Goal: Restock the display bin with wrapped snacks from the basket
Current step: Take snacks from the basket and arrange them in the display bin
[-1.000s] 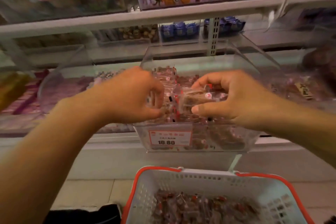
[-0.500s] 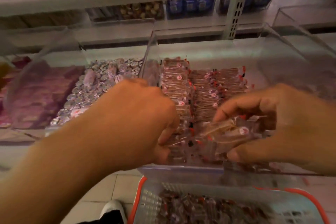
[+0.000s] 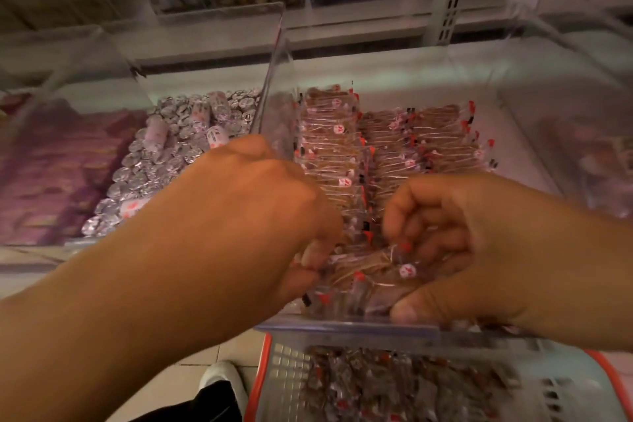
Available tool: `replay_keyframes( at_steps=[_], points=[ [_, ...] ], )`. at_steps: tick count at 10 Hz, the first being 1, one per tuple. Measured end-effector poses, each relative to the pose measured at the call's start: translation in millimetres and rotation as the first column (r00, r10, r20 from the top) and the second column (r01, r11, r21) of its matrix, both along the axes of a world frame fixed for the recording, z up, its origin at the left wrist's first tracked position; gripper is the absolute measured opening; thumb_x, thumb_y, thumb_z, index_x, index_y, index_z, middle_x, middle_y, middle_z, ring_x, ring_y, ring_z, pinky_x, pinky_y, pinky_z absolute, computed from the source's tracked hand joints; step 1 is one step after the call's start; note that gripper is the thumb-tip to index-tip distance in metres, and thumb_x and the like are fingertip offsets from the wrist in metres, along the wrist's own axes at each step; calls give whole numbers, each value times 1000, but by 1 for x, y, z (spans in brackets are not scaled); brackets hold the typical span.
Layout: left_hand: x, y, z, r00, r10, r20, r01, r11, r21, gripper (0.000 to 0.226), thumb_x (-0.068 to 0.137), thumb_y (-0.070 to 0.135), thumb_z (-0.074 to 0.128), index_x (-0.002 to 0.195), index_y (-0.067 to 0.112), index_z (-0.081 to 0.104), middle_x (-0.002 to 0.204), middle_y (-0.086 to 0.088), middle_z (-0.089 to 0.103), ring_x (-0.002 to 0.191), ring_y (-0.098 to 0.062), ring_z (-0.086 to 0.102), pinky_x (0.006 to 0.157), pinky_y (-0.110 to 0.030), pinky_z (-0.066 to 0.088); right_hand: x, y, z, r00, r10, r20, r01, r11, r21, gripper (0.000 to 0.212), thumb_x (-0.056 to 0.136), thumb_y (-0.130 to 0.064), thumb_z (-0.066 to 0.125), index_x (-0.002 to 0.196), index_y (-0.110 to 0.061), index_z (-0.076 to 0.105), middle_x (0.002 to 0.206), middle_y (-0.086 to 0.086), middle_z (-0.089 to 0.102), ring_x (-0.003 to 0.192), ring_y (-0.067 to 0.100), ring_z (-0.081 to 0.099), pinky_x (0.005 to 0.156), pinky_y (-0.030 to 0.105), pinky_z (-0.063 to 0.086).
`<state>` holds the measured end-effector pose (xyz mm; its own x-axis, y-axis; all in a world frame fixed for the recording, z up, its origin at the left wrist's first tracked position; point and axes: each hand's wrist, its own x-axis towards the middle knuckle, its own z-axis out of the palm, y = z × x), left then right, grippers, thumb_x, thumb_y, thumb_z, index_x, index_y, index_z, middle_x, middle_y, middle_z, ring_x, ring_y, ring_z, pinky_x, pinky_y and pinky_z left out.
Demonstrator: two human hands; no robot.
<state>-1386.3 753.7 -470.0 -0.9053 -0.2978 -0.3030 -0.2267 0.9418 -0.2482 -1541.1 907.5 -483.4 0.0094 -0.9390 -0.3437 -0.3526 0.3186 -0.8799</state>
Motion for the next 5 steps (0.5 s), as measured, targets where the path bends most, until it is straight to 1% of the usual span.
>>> replay_keyframes(
  at_steps=[1,2,3,4,5],
  points=[
    [2,-1,1,1000,-4,0,4,999,-38,39,60,75,46,84,48,60,73,22,51,88,1,51,80,-28,38,9,-5,2,994,-63,-85,62,998,-9,53,44,-39,95,87,-31,65,73,-3,74,62,18,72,60,51,61],
    [1,5,11,998,49,45,-47,998,-43,39,62,76,45,86,49,60,76,23,51,89,3,49,82,-27,36,13,-8,-7,956,-114,-269,92,991,-93,51,45,-41,95,86,-35,66,66,-13,71,52,6,65,54,38,60],
    [-2,4,14,998,29,64,-24,997,-75,38,63,76,47,86,49,61,77,24,51,90,3,48,83,-26,35,14,-11,-7,881,-130,-454,51,982,-184,51,44,-41,95,84,-41,65,63,-32,61,50,-6,55,43,12,44],
    [1,5,11,998,-28,52,32,997,-77,44,64,80,38,94,53,56,82,26,51,94,6,46,86,-22,33,5,-12,5,986,-26,-167,21,999,-27,41,56,-29,96,85,-40,69,61,-21,67,43,-3,56,43,11,41],
    [1,8,8,996,-57,67,64,992,-109,47,65,82,33,99,55,52,86,28,50,96,8,44,87,-20,31,-5,-12,17,993,23,112,-38,990,134,37,58,-25,93,91,-35,77,73,-5,76,64,9,72,60,18,54]
  ],
)
